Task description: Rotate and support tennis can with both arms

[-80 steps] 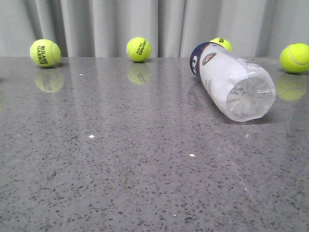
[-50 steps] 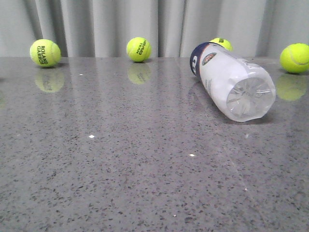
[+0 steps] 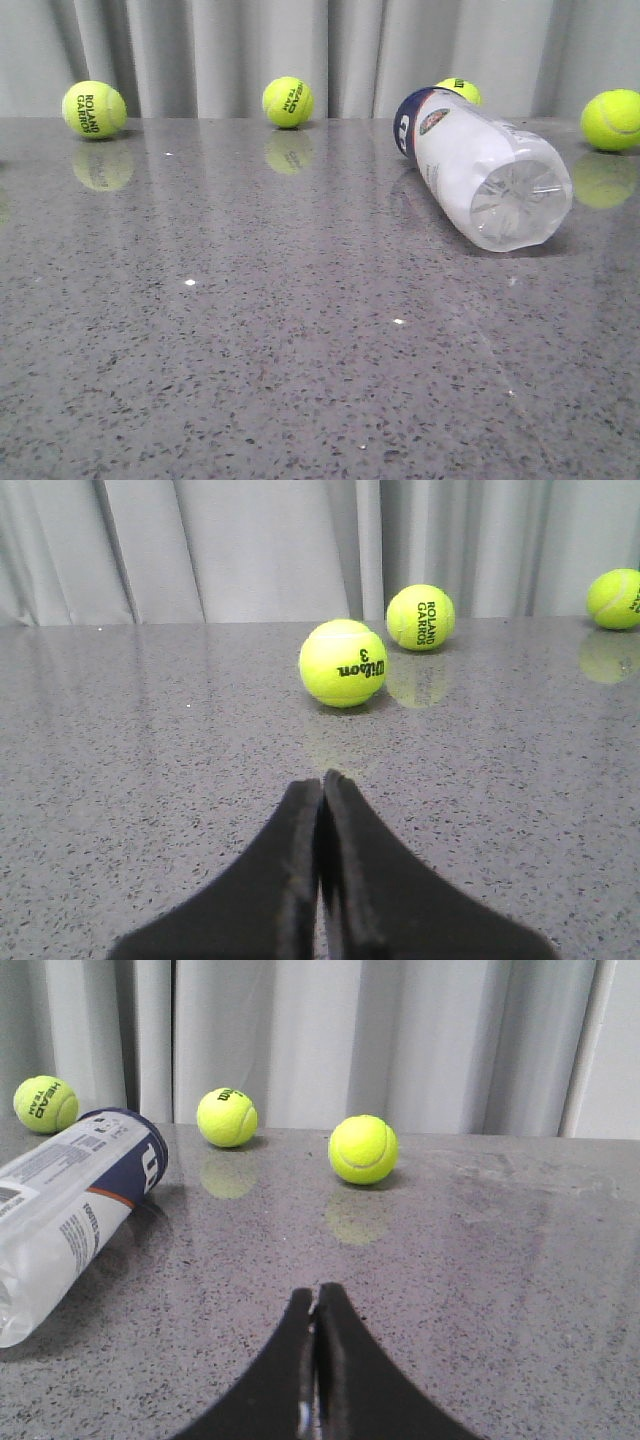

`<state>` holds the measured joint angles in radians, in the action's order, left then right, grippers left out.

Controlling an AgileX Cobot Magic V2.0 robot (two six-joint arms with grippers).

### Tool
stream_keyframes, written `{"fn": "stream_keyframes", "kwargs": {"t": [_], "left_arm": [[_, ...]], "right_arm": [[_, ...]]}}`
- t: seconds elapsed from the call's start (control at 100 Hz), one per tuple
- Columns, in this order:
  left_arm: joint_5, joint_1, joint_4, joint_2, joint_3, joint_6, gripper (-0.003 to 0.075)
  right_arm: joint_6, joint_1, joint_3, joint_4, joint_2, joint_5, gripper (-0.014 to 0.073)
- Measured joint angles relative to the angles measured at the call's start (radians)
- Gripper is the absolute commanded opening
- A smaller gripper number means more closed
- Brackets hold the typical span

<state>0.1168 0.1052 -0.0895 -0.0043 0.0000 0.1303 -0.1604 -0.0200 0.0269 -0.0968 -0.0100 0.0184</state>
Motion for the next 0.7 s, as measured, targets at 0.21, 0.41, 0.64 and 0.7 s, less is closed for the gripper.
{"fn": "stream_keyframes", "kwargs": {"t": [0.21, 0.41, 0.64, 0.7], "left_arm": [[0.0, 0.0, 0.0, 0.0, 0.0, 0.0, -0.002], [0.0, 0.0, 0.0, 0.0, 0.0, 0.0, -0.002], [0.0, 0.0, 0.0, 0.0, 0.0, 0.0, -0.002], [0.0, 0.0, 0.0, 0.0, 0.0, 0.0, -0.002]], "right_arm": [[0.0, 0.0, 0.0, 0.0, 0.0, -0.056, -0.0058], [-0.005, 0.0, -0.002, 0.061, 0.0, -0.144, -0.0058], [-0.011, 0.0, -0.157, 0.115, 0.036, 0.044, -0.0058], [-0.011, 0.0, -0.221, 0.118, 0.079, 0.112, -0.0058]]}}
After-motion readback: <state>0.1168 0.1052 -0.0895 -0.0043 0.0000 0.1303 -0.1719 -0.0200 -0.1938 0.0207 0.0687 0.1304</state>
